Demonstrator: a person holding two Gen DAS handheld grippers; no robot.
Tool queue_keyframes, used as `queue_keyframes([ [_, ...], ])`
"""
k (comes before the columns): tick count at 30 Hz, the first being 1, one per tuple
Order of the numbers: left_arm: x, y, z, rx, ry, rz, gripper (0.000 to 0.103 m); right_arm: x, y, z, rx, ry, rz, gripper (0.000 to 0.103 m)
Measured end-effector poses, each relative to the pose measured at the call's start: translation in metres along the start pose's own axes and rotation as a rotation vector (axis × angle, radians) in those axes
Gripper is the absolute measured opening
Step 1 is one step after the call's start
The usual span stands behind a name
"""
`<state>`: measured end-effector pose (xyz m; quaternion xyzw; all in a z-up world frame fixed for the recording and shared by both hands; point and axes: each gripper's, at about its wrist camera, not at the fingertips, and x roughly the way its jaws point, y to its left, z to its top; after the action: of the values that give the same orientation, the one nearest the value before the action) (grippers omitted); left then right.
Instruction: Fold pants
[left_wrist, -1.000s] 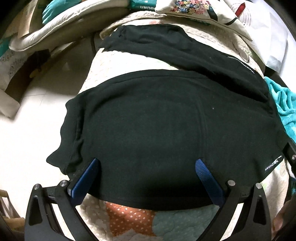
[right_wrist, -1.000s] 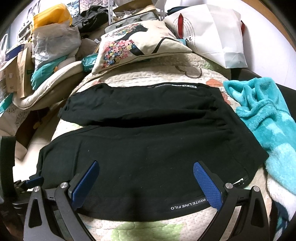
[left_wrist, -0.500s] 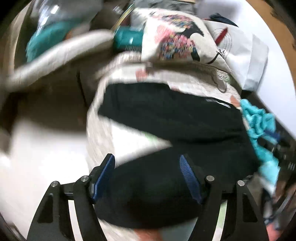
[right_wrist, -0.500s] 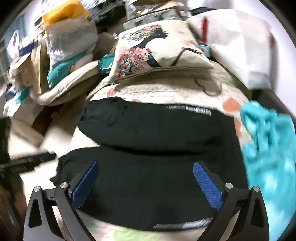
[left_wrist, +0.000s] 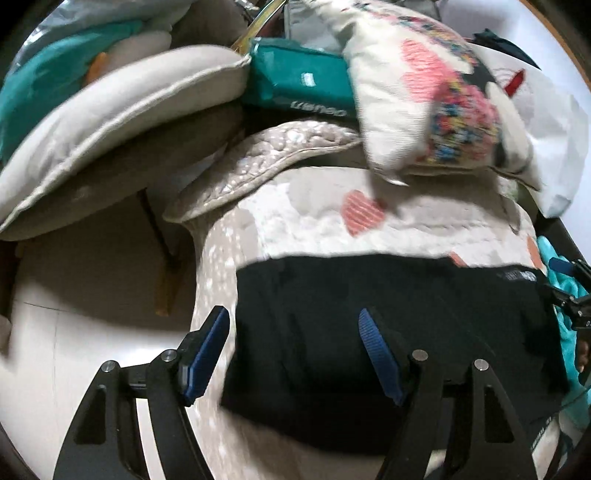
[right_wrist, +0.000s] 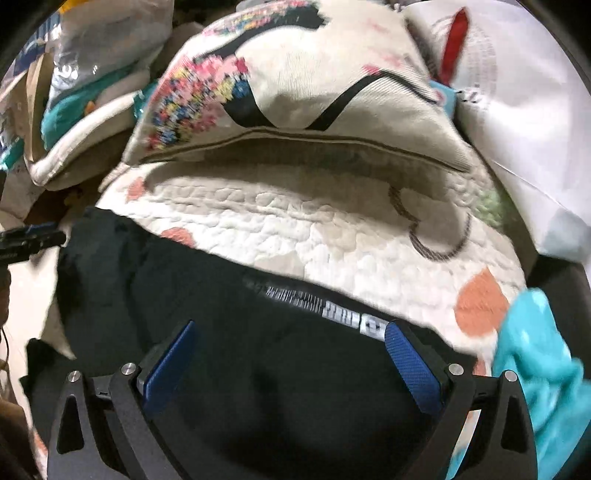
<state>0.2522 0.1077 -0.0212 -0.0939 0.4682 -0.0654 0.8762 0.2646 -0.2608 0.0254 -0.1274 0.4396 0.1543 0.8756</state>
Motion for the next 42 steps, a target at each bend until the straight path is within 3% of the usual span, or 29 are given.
queue_keyframes([
  [5,0.032,0.009,0.014,-0.005,0.018,-0.051,0.072,0.039,-0.003,0.018,-0.026,0.039,0.044,0.101],
  [8,0.042,0.002,0.017,0.039,0.023,-0.069,0.083,0.063,-0.002,0.023,-0.06,0.076,0.068,0.1],
  [11,0.044,-0.004,0.019,0.07,0.032,-0.078,0.082,0.081,0.0,0.021,-0.08,0.12,0.097,0.1],
  [12,0.043,-0.007,0.019,0.082,0.036,-0.076,0.076,0.081,-0.001,0.021,-0.076,0.11,0.104,0.1],
  [13,0.04,-0.007,0.018,0.091,0.03,-0.052,0.061,0.079,0.0,0.021,-0.068,0.107,0.124,0.097],
  [14,0.038,-0.005,0.019,0.086,0.025,-0.047,0.039,0.075,0.0,0.02,-0.063,0.103,0.148,0.086],
  [15,0.035,0.002,0.021,0.055,0.022,-0.094,0.019,0.073,0.001,0.019,-0.059,0.099,0.159,0.072],
  [16,0.031,0.005,0.022,0.023,0.028,-0.139,0.012,0.068,0.001,0.018,-0.044,0.102,0.201,0.059],
  [17,0.025,0.008,0.021,0.006,0.016,-0.149,0.012,0.065,0.0,0.017,-0.027,0.108,0.227,0.042],
  [18,0.017,0.006,0.02,0.011,-0.005,-0.15,0.012,0.063,-0.002,0.016,-0.013,0.113,0.246,0.032],
  [21,-0.004,-0.001,0.013,0.029,-0.032,-0.143,0.011,0.051,-0.001,0.011,0.009,0.103,0.243,0.023],
  [28,-0.073,-0.014,-0.011,0.07,-0.129,-0.126,0.011,-0.002,0.002,-0.002,0.058,0.048,0.24,0.018],
  [34,-0.139,-0.031,-0.05,0.124,-0.203,-0.112,0.012,-0.054,0.024,-0.044,0.037,0.05,0.233,0.015],
  [35,-0.146,-0.033,-0.058,0.13,-0.205,-0.117,0.012,-0.064,0.029,-0.059,0.034,0.063,0.227,0.011],
  [39,-0.171,-0.04,-0.109,0.156,-0.171,-0.111,0.012,-0.082,0.041,-0.108,0.038,0.112,0.226,0.01],
  [42,-0.176,-0.045,-0.146,0.201,-0.089,-0.033,0.013,-0.091,0.051,-0.148,0.056,0.174,0.216,0.007],
])
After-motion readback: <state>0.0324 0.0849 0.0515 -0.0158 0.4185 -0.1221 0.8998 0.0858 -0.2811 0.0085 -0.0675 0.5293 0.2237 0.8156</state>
